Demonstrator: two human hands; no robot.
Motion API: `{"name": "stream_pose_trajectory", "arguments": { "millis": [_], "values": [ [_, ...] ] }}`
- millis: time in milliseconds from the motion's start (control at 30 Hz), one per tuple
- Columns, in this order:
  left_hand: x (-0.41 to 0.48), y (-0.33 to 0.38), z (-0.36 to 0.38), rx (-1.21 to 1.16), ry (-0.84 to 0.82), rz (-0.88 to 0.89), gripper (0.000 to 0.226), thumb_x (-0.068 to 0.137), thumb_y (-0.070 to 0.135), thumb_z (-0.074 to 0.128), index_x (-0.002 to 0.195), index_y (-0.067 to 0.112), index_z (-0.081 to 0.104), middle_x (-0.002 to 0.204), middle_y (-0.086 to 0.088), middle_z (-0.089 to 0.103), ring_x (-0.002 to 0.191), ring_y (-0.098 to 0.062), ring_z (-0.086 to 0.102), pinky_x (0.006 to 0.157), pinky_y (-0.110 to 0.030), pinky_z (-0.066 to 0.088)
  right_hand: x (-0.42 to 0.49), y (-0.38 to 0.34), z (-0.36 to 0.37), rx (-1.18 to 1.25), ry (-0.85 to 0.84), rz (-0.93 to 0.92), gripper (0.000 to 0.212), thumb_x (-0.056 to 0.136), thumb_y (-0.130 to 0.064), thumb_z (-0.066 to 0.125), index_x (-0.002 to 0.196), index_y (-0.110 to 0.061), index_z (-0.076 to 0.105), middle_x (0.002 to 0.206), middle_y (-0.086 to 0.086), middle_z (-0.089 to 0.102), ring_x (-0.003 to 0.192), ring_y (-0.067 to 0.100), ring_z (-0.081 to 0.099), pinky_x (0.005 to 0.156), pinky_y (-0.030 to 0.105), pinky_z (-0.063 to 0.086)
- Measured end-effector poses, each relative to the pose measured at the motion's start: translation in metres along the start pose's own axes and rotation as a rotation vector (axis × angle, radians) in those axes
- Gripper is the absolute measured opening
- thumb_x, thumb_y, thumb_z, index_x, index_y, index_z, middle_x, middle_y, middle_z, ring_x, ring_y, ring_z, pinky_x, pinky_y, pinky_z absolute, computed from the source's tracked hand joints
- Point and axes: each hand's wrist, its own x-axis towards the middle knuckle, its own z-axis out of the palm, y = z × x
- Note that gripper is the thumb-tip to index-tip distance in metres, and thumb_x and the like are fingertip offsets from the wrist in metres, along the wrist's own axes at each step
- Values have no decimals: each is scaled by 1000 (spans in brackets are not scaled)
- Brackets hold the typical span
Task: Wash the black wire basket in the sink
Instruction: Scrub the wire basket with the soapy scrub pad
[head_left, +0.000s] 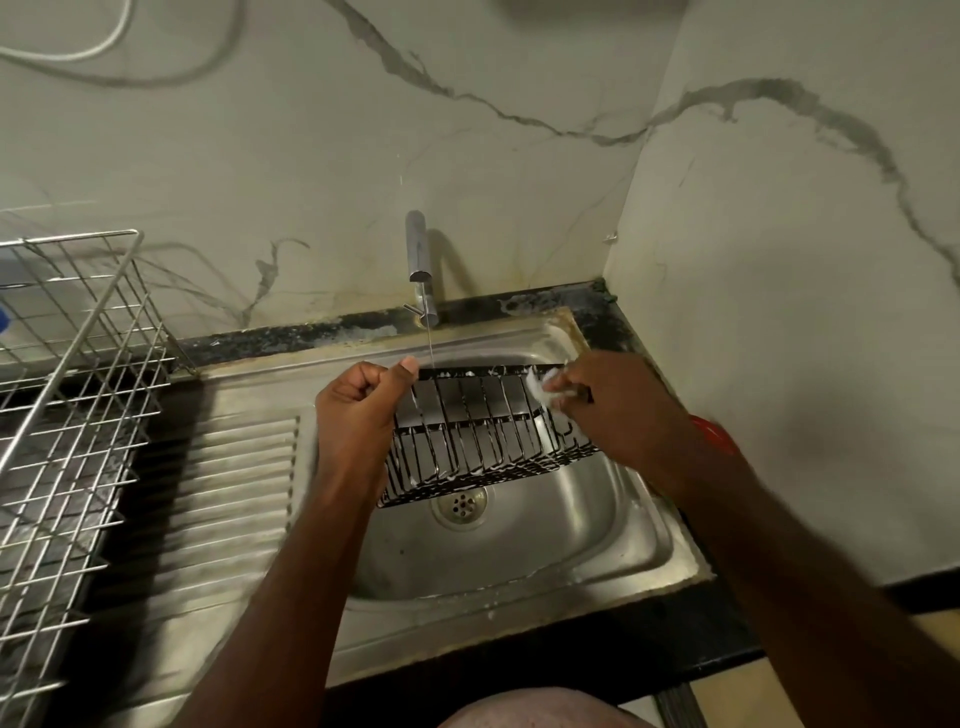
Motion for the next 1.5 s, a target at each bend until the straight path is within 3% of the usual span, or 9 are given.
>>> {"name": "stream_pose_trajectory", "arguments": {
  "millis": [167, 300, 433, 667, 900, 1167, 1300, 1400, 1500],
  "values": [
    [2, 0, -8, 23, 33, 20, 37, 90, 20, 71, 62, 17, 48, 58, -2, 38, 53, -12, 33, 64, -23, 47, -21, 3, -7, -43, -363, -17, 22, 89, -15, 68, 111, -17, 72, 115, -2, 68, 97, 4, 64, 86, 18, 51],
    [3, -2, -7, 13, 1, 6, 36, 91, 21, 70, 62, 18, 50, 61, -6, 40, 57, -18, 35, 71, -32, 48, -2, 3, -14, 145, -104, -6, 15, 90, -18, 67, 105, -18, 72, 100, -4, 71, 73, -5, 65, 59, 5, 47],
    [1, -3, -4, 6, -28, -9, 35, 91, 23, 71, 63, 18, 50, 65, -12, 38, 59, -24, 32, 69, -32, 48, 11, -1, -3, 46, 71, -33, 18, 93, -15, 64, 109, -17, 71, 105, -3, 66, 74, -5, 57, 64, 1, 39],
    [6, -6, -16, 11, 1, -32, 35, 86, 30, 75, 62, 19, 52, 62, -9, 39, 59, -23, 33, 66, -38, 47, -19, 6, 0, -47, -351, 28, 19, 88, -16, 69, 107, -16, 71, 111, 0, 70, 93, 6, 65, 87, 24, 54],
    [6, -7, -14, -21, -22, -19, 35, 92, 20, 68, 64, 14, 48, 61, -10, 37, 55, -20, 32, 61, -28, 44, 13, 10, -8, 53, 67, 39, 19, 89, -14, 68, 108, -15, 72, 103, 2, 71, 79, 5, 64, 68, 13, 49],
    [6, -7, -21, -50, 24, -40, 36, 93, 17, 67, 63, 16, 46, 59, -7, 37, 54, -17, 31, 53, -21, 41, -20, 12, 4, -80, -298, 47, 16, 87, -16, 71, 103, -15, 71, 106, -4, 68, 88, 3, 62, 83, 21, 52],
    [8, -8, -24, -83, 36, -71, 38, 93, 19, 66, 60, 17, 46, 49, 3, 44, 46, -12, 35, 47, -22, 40, -15, 18, -7, 155, -234, 61, 14, 85, -19, 73, 98, -19, 72, 98, -5, 71, 83, 3, 66, 75, 18, 51],
    [7, -10, -23, -86, 29, -62, 39, 93, 20, 66, 60, 18, 46, 50, 2, 42, 48, -14, 34, 51, -25, 40, -5, 21, -9, 534, -57, 164, 12, 82, -11, 75, 94, -13, 72, 88, 5, 74, 81, 20, 72, 76, 36, 59],
    [4, -12, -22, -74, 38, -51, 38, 94, 17, 65, 61, 17, 47, 49, 2, 43, 48, -13, 34, 52, -23, 41, 1, 25, -2, 573, -123, 232, 12, 81, -6, 76, 92, -10, 71, 86, 12, 74, 81, 29, 73, 75, 42, 60]
  ]
}}
